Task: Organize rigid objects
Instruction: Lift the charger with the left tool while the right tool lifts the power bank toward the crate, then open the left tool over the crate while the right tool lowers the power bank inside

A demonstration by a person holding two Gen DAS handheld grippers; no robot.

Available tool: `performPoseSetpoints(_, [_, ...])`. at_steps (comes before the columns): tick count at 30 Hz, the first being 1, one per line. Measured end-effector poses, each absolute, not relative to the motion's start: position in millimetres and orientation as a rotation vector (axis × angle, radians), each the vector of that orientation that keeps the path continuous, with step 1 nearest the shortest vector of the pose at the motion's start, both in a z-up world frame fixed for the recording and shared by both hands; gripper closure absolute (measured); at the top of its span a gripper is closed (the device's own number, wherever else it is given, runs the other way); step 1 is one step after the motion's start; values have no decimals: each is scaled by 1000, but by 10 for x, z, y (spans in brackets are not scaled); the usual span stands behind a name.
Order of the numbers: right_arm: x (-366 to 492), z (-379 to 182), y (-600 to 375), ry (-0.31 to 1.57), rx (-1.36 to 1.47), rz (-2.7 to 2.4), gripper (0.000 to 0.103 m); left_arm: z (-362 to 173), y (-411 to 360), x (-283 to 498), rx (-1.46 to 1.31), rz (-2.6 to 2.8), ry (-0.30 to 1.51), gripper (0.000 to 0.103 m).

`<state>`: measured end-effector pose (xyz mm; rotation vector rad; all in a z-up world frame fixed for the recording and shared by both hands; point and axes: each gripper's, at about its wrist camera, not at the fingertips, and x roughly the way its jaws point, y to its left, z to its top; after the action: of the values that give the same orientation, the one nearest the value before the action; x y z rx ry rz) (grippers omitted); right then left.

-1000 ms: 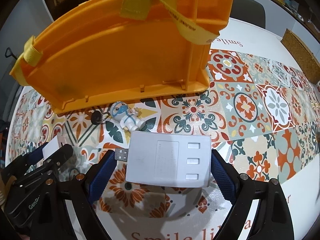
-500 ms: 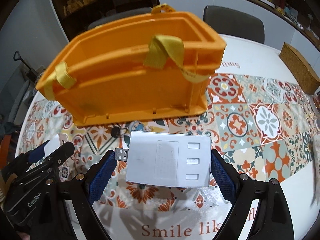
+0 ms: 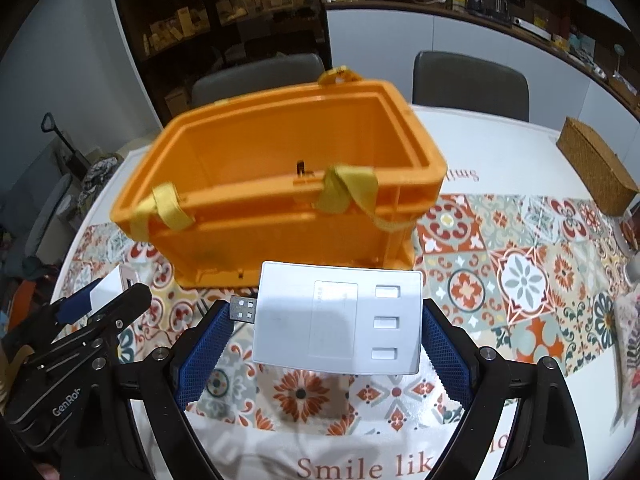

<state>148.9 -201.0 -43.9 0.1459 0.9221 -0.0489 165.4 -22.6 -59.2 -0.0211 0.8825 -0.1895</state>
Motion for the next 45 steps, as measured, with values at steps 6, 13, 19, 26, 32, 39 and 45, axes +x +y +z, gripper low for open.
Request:
performPoseSetpoints(6, [1511, -254, -2020, 878, 150, -45, 11, -385, -244, 1699, -7, -195, 835, 45])
performPoseSetpoints(13, [1558, -57, -2000, 829, 138, -33, 11, -174, -277, 1764, 3, -204, 785, 45])
performPoseSetpoints(19, [1601, 64, -2016, 796, 135, -37, 11, -71, -292, 1822, 31, -203, 752, 45])
performPoseSetpoints(26, [1729, 141, -2026, 784, 133, -41, 11, 2, -292, 1942, 19, -210, 749, 45])
performPoseSetpoints(32, [1866, 181, -2024, 778, 125, -47, 11, 34, -305, 2086, 36, -210, 754, 45])
performPoseSetpoints(39, [2060, 203, -2027, 789, 118, -52, 11, 80, -313, 2245, 51, -208, 756, 45])
performPoseSetpoints(45, [2280, 192, -2026, 827, 113, -55, 11, 120, -339, 2390, 85, -202, 751, 45])
